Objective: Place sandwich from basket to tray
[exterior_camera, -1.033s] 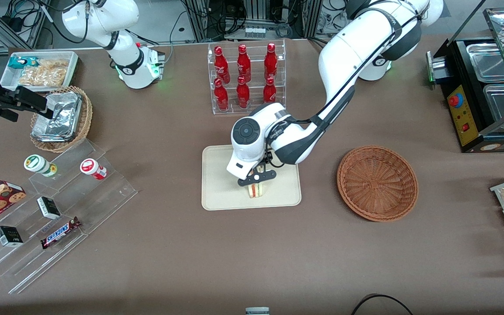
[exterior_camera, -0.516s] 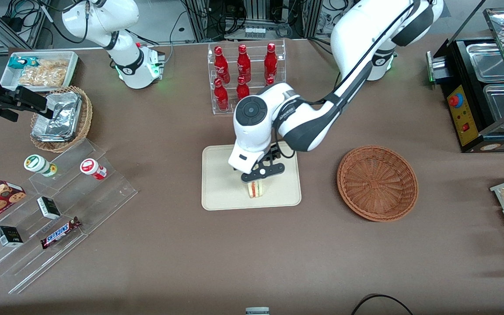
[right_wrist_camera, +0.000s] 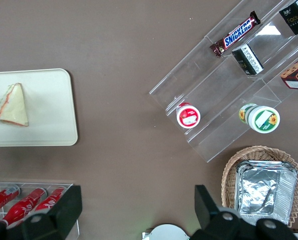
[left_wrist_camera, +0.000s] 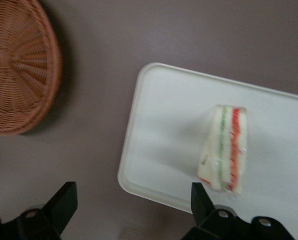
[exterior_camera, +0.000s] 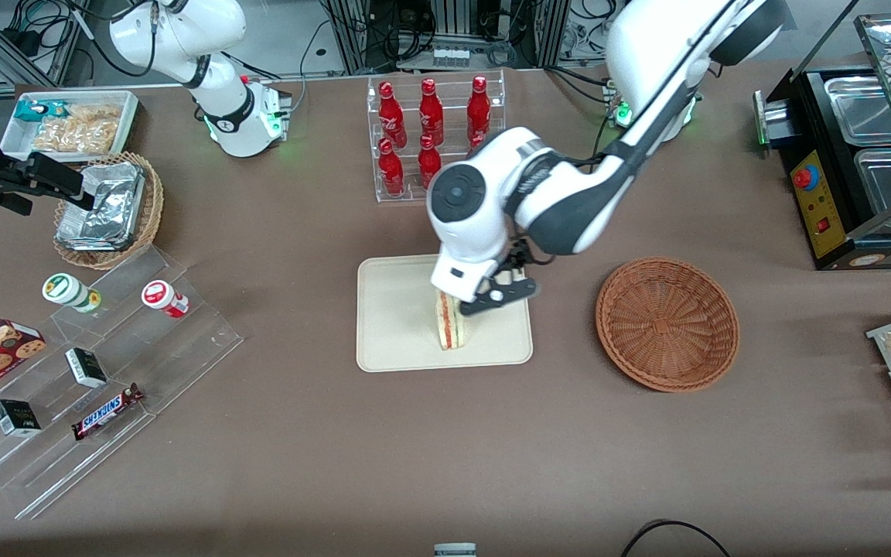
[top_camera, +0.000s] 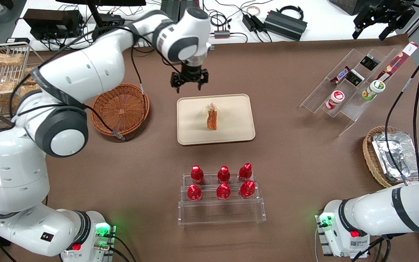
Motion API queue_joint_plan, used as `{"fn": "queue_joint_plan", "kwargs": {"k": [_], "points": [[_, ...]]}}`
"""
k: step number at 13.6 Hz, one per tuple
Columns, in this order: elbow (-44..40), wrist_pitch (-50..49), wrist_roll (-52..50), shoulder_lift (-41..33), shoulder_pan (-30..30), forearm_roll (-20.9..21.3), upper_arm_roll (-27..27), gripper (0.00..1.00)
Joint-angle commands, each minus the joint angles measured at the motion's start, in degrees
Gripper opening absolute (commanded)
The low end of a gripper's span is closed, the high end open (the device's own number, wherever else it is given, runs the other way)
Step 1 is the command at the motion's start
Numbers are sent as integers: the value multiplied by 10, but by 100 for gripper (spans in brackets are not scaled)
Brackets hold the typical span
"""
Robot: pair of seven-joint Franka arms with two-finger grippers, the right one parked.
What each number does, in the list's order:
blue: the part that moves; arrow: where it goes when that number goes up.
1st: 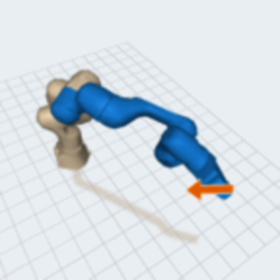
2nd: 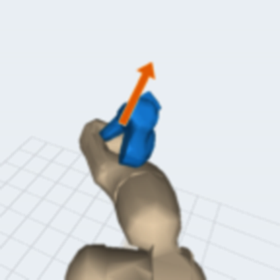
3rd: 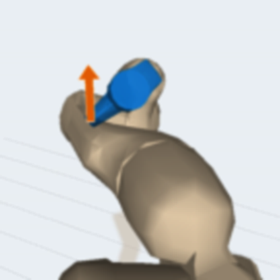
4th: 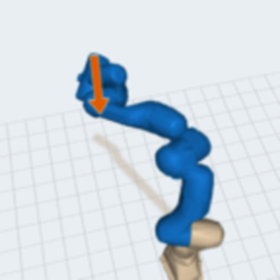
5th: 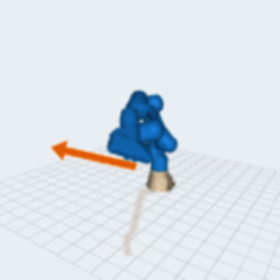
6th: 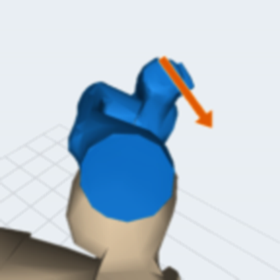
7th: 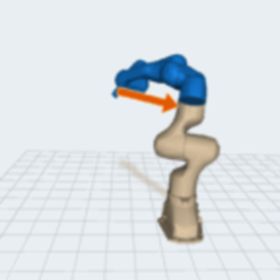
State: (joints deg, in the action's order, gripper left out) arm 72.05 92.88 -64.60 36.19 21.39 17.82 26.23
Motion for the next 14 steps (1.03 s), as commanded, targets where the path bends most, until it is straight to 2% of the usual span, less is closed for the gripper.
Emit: {"fn": "queue_joint_plan", "kwargs": {"k": [1, 6, 8, 10, 13, 14], "points": [[57, -12, 62, -61, -64, -22, 2, 100], [89, -74, 209, -126, -160, -25, 3, 100], [121, -81, 260, -160, -194, -48, 3, 100], [147, -81, 302, -187, -228, -50, 3, 100], [170, -100, 400, -239, -267, -102, -10, 100], [176, -105, 427, -256, -264, -117, -42, 100]]}}
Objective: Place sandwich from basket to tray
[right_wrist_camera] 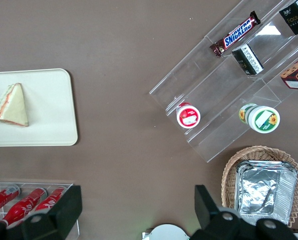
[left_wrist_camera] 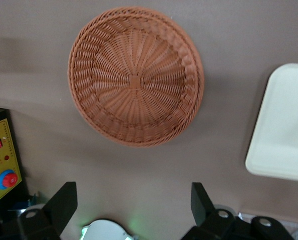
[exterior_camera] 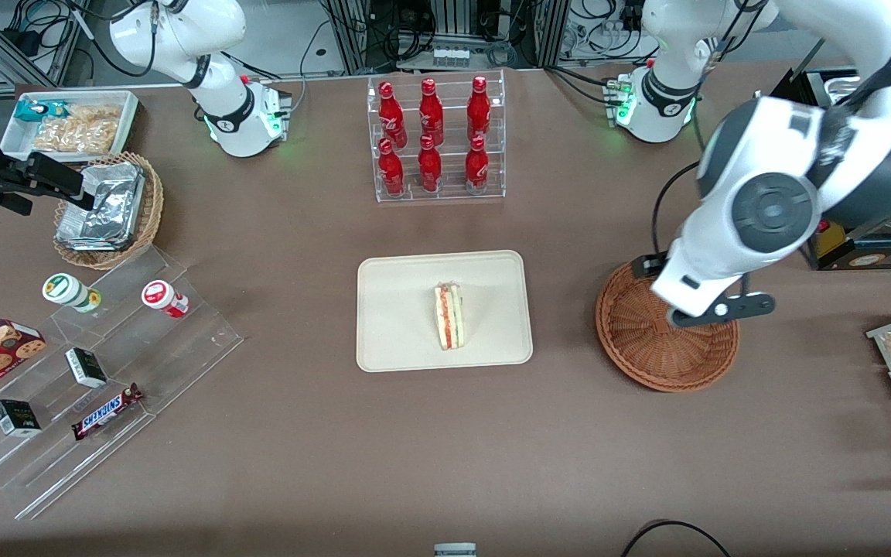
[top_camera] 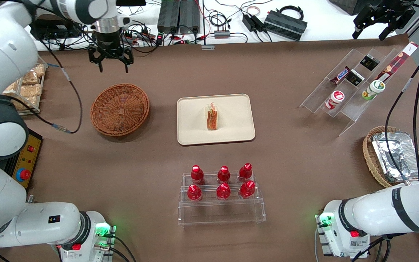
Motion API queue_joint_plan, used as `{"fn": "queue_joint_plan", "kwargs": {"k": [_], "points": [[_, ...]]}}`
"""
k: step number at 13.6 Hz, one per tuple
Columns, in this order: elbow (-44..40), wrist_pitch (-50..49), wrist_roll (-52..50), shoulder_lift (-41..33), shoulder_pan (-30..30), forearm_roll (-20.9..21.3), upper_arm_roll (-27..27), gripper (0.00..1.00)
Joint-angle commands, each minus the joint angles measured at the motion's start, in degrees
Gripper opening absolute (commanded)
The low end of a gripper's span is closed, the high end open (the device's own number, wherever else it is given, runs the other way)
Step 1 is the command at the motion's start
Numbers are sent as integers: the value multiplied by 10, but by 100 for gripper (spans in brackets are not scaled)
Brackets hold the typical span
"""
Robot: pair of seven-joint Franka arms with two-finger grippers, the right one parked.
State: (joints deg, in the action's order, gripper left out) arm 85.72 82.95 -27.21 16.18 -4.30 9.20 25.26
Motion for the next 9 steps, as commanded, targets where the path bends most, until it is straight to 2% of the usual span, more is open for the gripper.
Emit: {"fn": "queue_joint_plan", "kwargs": {"k": [1, 3, 5, 7, 9], "points": [[46, -9, 76, -71, -4, -45, -55, 100], [48, -35, 125, -97, 10, -52, -99, 100], [59, -48, 141, -127, 35, -77, -155, 100], [66, -54, 174, -149, 36, -79, -180, 100], [66, -56, 195, -161, 62, -79, -224, 100]]}}
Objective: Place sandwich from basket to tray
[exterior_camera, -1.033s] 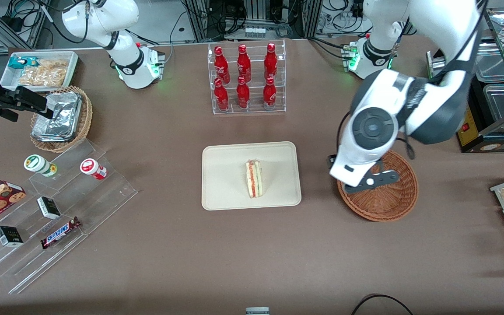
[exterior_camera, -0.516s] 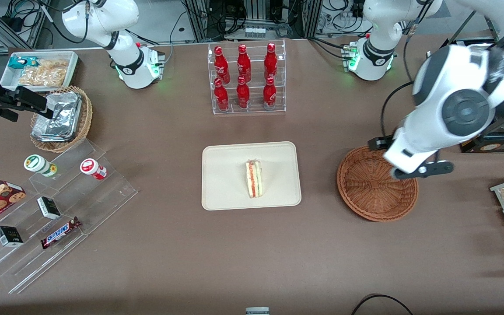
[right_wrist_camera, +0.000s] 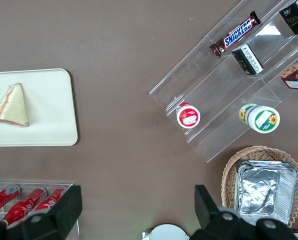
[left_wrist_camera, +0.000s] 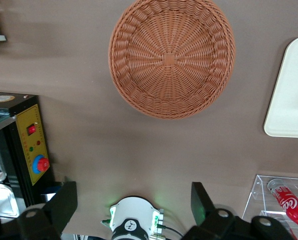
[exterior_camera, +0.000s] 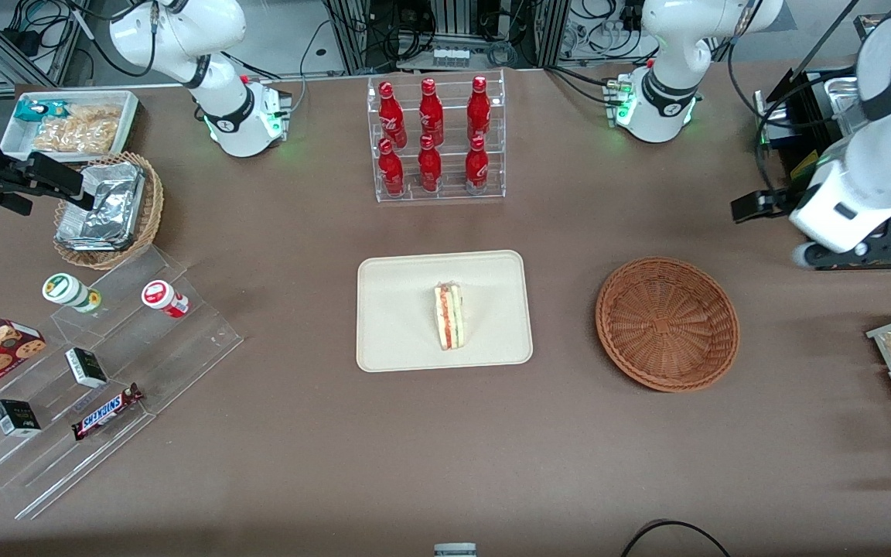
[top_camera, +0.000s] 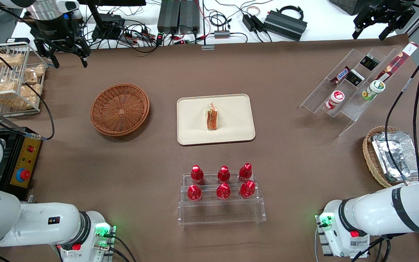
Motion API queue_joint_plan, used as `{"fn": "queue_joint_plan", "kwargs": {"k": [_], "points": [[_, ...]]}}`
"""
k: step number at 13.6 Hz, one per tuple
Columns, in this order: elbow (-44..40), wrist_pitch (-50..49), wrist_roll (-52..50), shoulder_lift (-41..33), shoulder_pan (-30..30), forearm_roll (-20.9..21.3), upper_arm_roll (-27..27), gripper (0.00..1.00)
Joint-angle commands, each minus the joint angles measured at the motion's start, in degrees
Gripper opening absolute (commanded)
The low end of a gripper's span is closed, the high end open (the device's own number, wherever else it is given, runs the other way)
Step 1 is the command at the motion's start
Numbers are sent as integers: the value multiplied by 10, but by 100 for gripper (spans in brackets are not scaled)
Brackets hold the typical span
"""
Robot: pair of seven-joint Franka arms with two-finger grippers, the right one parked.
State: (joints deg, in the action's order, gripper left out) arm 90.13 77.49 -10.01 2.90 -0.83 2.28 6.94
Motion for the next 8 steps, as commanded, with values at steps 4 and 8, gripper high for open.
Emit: {"fn": "queue_joint_plan", "kwargs": {"k": [4, 8], "points": [[19, 17, 84, -38, 36, -10, -89, 100], [22, 66, 90, -37, 37, -10, -93, 100]]}}
